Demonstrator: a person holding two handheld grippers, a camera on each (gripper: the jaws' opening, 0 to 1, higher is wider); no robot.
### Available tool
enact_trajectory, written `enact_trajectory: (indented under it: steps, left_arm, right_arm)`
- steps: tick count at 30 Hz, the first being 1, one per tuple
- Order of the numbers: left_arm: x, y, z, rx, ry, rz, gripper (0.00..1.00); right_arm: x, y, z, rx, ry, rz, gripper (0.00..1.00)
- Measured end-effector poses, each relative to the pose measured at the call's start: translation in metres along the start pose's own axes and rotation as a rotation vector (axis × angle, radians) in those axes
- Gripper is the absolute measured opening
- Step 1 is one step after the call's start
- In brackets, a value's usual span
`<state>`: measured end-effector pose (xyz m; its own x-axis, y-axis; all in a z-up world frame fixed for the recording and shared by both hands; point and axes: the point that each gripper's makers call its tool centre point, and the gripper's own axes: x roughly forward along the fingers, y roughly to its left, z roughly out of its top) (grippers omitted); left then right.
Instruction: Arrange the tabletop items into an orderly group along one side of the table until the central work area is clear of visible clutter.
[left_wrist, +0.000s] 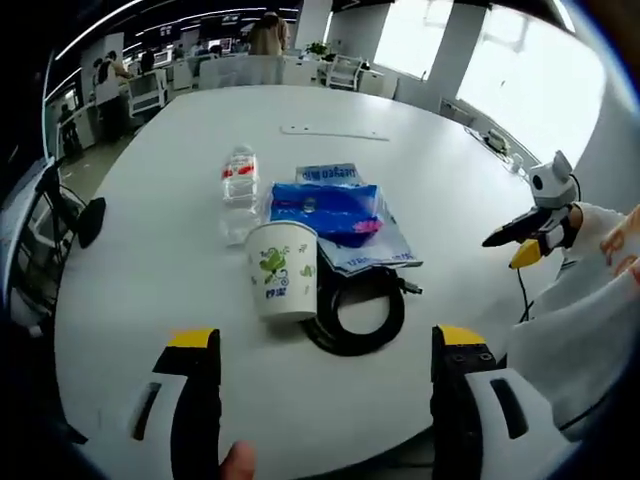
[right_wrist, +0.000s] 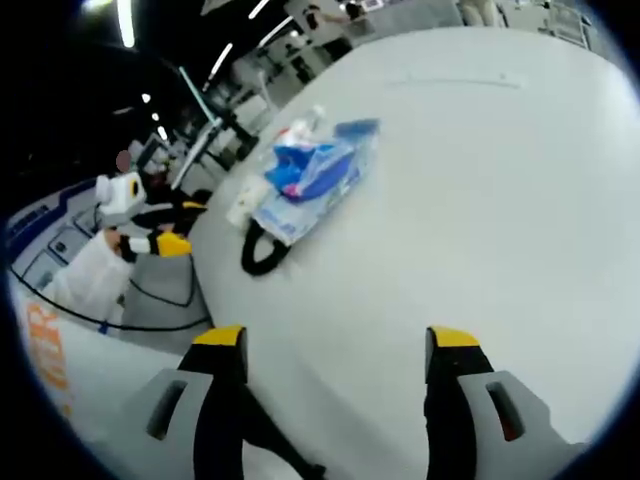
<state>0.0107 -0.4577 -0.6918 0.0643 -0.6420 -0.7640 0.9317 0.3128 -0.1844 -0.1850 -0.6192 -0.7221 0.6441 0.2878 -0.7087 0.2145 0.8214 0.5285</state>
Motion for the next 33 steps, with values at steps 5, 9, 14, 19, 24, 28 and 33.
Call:
enact_trajectory:
  steps: [5,9,14,19,24,28,33]
  left_arm:
    - [-0.002,0.005,-0.007,0.031,0.029,0.013,0.89]
    - [-0.004,0.008,-0.008,0.022,0.026,0.019,0.89]
    - [-0.005,0.008,-0.011,0.025,0.031,0.017,0.89]
    - [-0.005,0.009,-0.013,0.024,0.035,0.016,0.89]
    - [-0.004,0.011,-0.014,0.019,0.038,0.018,0.89]
    - [-0.002,0.011,-0.016,0.02,0.044,0.019,0.88]
    - [-0.001,0.013,-0.016,0.019,0.047,0.027,0.87]
  right_arm:
    - [0.0,0.004,0.002,-0.002,-0.004,0.005,0.72]
    - [0.002,0.009,0.0,-0.01,-0.001,0.013,0.73]
    - [0.004,0.012,-0.002,-0.016,0.007,0.017,0.74]
    - [0.005,0.014,0.001,-0.021,0.004,0.022,0.74]
    - [0.006,0.014,0.0,-0.027,0.006,0.024,0.74]
    - [0.007,0.013,-0.002,-0.022,0.014,0.023,0.74]
    - [0.006,0.011,-0.002,-0.018,0.014,0.02,0.74]
